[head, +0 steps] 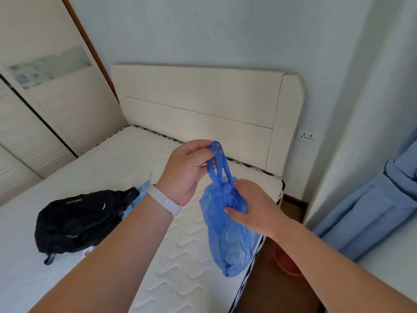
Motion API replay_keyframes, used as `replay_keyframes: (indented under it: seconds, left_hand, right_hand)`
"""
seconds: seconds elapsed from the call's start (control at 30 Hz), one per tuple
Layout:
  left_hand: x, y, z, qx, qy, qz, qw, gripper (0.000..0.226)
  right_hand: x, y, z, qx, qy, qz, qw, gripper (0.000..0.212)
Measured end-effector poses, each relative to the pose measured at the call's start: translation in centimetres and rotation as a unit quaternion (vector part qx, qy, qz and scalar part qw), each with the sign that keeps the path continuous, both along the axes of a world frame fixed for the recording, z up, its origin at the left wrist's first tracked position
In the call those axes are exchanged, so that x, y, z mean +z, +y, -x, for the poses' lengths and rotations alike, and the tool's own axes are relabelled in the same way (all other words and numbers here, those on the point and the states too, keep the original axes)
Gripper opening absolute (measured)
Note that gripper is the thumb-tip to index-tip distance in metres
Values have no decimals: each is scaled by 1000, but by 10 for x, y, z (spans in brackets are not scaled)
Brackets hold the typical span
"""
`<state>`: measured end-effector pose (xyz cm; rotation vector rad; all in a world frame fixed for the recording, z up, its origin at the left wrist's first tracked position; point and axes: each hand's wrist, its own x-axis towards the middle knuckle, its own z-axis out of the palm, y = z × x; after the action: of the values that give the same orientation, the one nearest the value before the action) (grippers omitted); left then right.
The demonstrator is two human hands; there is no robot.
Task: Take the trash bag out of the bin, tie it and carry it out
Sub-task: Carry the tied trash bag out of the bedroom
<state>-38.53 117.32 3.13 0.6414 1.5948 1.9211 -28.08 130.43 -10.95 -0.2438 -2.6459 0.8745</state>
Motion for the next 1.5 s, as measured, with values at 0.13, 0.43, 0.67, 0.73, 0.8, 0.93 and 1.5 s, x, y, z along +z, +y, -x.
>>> replay_keyframes:
  seconds: [0.13, 0.43, 0.67, 0.73, 0.8, 0.93, 1.5]
  left_hand:
    - [-1, -24, -1, 17, -6, -14, 1000, 24]
    - [-7, -120, -16, 78, -22, -28, 996, 19]
    - [-19, -248, -45, 136, -34, -21, 990, 17]
    - [-18, -283, -54, 155, -32, -24, 987, 17]
    - [-17, -319, -62, 167, -18, -24, 985, 17]
    - [-10, -393, -75, 219, 10, -22, 975, 17]
    - [15, -616, -135, 511, 36, 10, 859, 19]
  right_hand:
    - [0, -17, -1, 21, -3, -8, 1000, 52]
    - [-1, -101, 0, 88, 6, -19, 996, 40]
    - [-5, -216, -13, 150, -22, -25, 988, 42]
    - [-3, -247, -15, 166, -22, -27, 986, 42]
    - [-2, -280, -16, 190, -26, -29, 981, 42]
    - [4, -347, -11, 251, -19, -32, 967, 40]
    - [19, -587, 48, 545, -6, 2, 838, 40]
